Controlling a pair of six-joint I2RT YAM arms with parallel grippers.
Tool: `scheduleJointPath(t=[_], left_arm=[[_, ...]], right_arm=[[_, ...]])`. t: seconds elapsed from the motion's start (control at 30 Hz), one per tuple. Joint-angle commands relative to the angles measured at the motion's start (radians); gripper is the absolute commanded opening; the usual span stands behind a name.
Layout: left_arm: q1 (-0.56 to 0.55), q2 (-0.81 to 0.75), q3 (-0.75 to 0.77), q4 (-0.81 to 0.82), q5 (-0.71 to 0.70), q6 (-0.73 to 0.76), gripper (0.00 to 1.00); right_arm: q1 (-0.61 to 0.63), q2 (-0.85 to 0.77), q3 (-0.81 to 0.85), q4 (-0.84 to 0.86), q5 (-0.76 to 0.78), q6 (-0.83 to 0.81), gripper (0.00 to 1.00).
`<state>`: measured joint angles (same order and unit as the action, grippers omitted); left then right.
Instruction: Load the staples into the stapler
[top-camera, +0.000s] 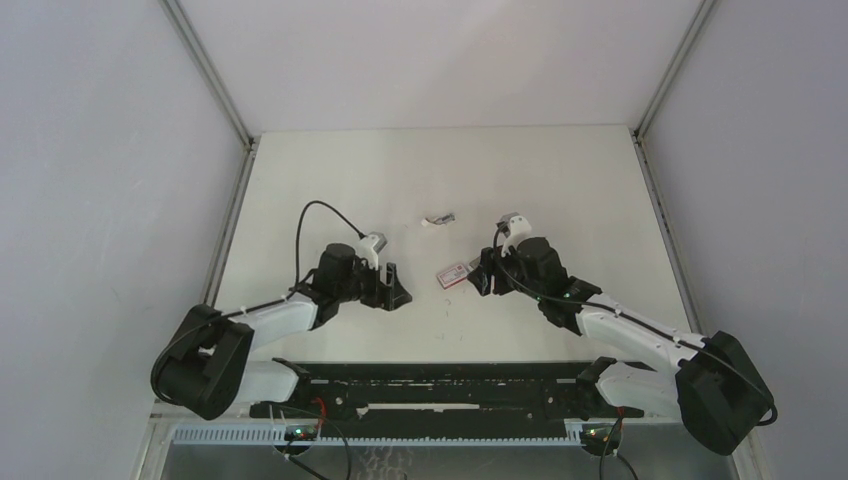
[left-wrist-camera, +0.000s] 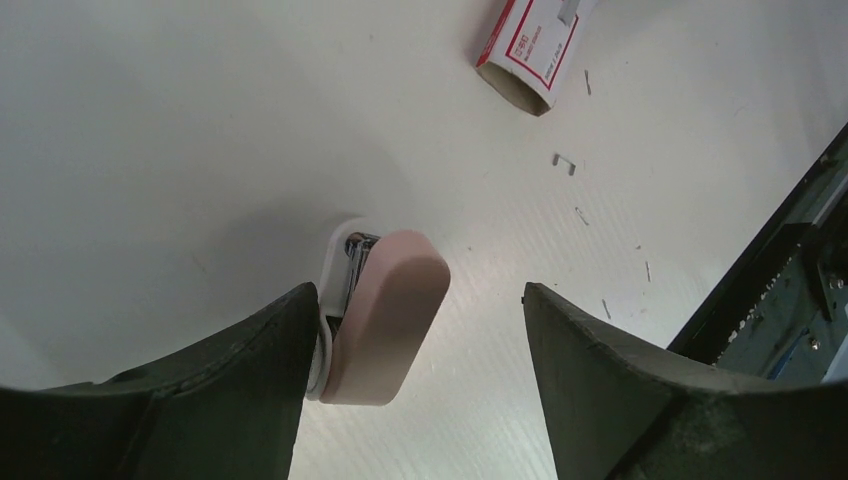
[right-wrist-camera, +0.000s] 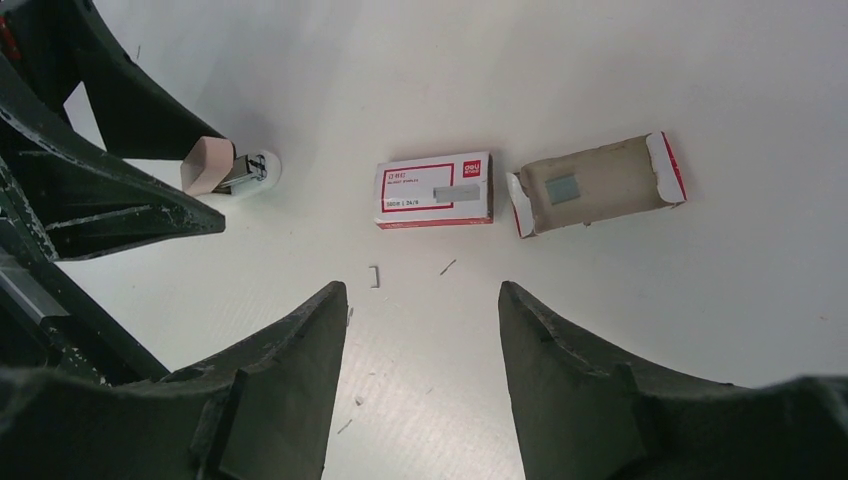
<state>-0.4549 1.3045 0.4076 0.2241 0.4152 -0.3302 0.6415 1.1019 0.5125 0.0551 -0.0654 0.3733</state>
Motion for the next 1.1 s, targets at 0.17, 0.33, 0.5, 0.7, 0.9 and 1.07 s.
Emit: scheduleJointPath(t=[0.17, 0.33, 0.5, 0.7, 0.9, 1.07], left_arm=[[-0.04, -0.127, -0.064, -0.054, -0.182, -0.034, 0.77], [-0.116, -0.16, -0.06, -0.098, -0.316, -0.03, 0.68], [-0.158, -0.143, -0.046, -0.123, -0.364, -0.022, 0.59], [-0.211, -0.093, -0.016, -0.153, -0.426, -0.013, 0.56], [-0.242, -0.068, 0.004, -0.16, -0.464, 0.007, 0.32], [-0.301, -0.045, 0.037, -0.147, -0.447, 0.068, 0.1]], right_arm=[[-0.011, -0.031, -0.002, 0.032, -0.014, -0.011, 0.57], [-0.018, -0.042, -0.009, 0.034, -0.013, -0.008, 0.57], [-0.025, -0.049, -0.014, 0.032, -0.016, -0.007, 0.57], [-0.036, -0.056, -0.016, 0.03, -0.02, -0.007, 0.57], [-0.052, -0.067, -0.019, 0.031, -0.038, 0.016, 0.64], [-0.063, -0.098, -0.011, 0.016, -0.095, 0.117, 0.77]])
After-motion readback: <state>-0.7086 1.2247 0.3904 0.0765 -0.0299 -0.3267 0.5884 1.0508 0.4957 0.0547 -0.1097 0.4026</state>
